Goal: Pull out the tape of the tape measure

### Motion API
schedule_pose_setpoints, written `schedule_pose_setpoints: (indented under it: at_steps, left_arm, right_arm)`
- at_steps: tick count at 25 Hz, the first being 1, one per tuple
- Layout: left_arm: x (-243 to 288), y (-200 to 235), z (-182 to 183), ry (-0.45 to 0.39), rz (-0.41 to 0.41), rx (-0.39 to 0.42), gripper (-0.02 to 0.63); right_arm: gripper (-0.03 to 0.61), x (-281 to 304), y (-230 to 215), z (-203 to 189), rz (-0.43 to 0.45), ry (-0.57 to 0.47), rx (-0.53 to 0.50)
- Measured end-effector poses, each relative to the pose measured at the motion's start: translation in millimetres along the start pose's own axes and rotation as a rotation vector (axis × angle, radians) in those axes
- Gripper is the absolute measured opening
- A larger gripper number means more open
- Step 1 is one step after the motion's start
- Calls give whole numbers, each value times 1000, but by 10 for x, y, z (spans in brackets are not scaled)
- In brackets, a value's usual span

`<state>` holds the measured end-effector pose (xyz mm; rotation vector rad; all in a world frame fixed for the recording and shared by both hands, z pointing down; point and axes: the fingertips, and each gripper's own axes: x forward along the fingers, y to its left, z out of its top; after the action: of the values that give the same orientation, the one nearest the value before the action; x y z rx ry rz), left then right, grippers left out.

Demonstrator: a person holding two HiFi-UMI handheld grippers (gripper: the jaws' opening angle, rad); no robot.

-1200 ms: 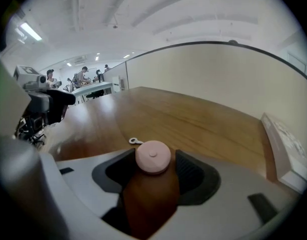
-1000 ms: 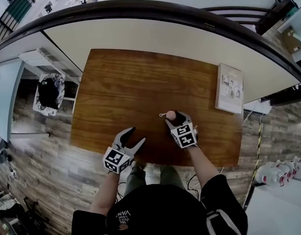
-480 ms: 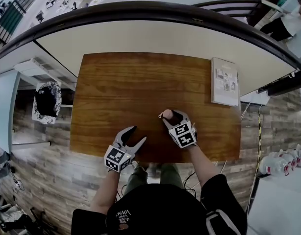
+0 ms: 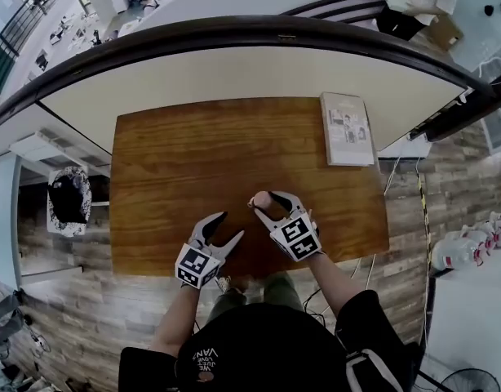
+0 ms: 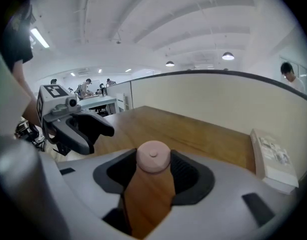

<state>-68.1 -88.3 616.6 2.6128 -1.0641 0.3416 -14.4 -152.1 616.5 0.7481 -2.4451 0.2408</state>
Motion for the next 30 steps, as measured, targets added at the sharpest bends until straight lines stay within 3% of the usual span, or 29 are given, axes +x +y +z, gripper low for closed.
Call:
schedule_pose_setpoints:
  at_steps: [11, 18, 22, 26, 30]
  left_arm:
    - [311, -268, 446, -54, -90, 184, 247]
    - [434, -491, 734, -107, -158, 254, 247]
    - [457, -543, 854, -132, -162, 304, 247]
    - [439, -586, 932, -139, -165, 410, 245]
    - [425, -619, 904, -135, -157, 512, 168]
  right_arm:
    - [218, -614, 19, 427, -49, -76, -13]
    - [218, -900, 16, 618, -78, -146, 30]
    - [218, -999, 34, 647, -71, -163, 49]
    - [218, -1046, 73, 643, -56, -167, 65]
    - [218, -1075, 99, 639, -40, -173, 90]
